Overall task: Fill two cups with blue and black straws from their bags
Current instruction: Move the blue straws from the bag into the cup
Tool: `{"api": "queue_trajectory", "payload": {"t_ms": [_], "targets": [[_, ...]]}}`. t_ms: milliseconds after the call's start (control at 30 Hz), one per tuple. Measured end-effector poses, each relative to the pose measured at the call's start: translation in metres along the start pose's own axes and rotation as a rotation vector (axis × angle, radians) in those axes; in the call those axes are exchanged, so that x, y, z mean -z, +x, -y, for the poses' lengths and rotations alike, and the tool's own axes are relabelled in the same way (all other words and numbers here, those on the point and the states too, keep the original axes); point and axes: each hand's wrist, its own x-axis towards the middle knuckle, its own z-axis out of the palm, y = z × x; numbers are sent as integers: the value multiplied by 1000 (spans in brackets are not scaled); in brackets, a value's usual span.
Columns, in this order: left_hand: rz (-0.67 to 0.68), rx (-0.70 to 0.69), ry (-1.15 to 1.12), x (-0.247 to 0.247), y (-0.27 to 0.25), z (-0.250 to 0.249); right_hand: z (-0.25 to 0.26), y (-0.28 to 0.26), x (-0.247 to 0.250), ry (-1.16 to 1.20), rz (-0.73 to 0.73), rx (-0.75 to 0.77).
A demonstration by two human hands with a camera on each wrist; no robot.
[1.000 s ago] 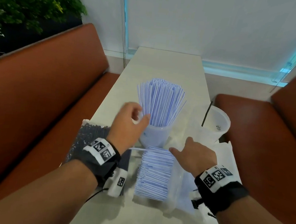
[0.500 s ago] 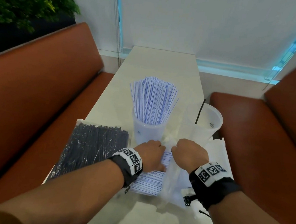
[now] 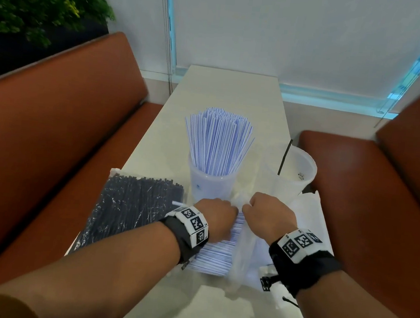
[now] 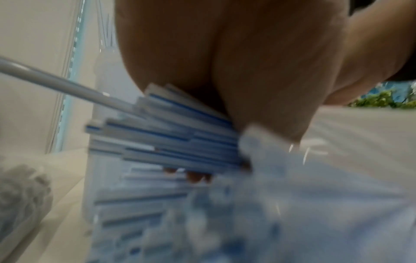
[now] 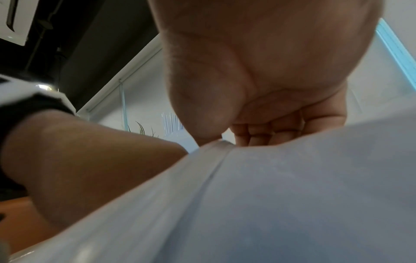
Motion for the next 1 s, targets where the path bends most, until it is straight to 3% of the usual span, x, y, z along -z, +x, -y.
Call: {"api": "queue_trajectory", "payload": {"t_ms": [267, 533, 600, 667, 767, 900, 933, 1000], "targets": [[-21, 78, 157, 15, -50, 63, -7, 2, -4, 159, -24, -44], [-103, 196, 79, 5, -97, 135, -7, 2, -11, 227, 8, -26], [-137, 192, 42, 4, -101, 140, -1, -2, -5, 381, -130, 18], [-180, 177, 11, 6, -103, 139, 9, -8, 5, 709, -285, 73], [-242, 136, -19, 8, -101, 130, 26, -13, 19, 1216, -235, 45], [-324, 36, -47, 16, -88, 101, 40, -18, 23, 1238, 20, 87], [-325, 26, -49, 18, -85, 94, 42, -18, 23, 1246, -4, 112], [-336, 33, -54, 21, -81, 88, 39, -17, 28, 1351, -198, 134]]}}
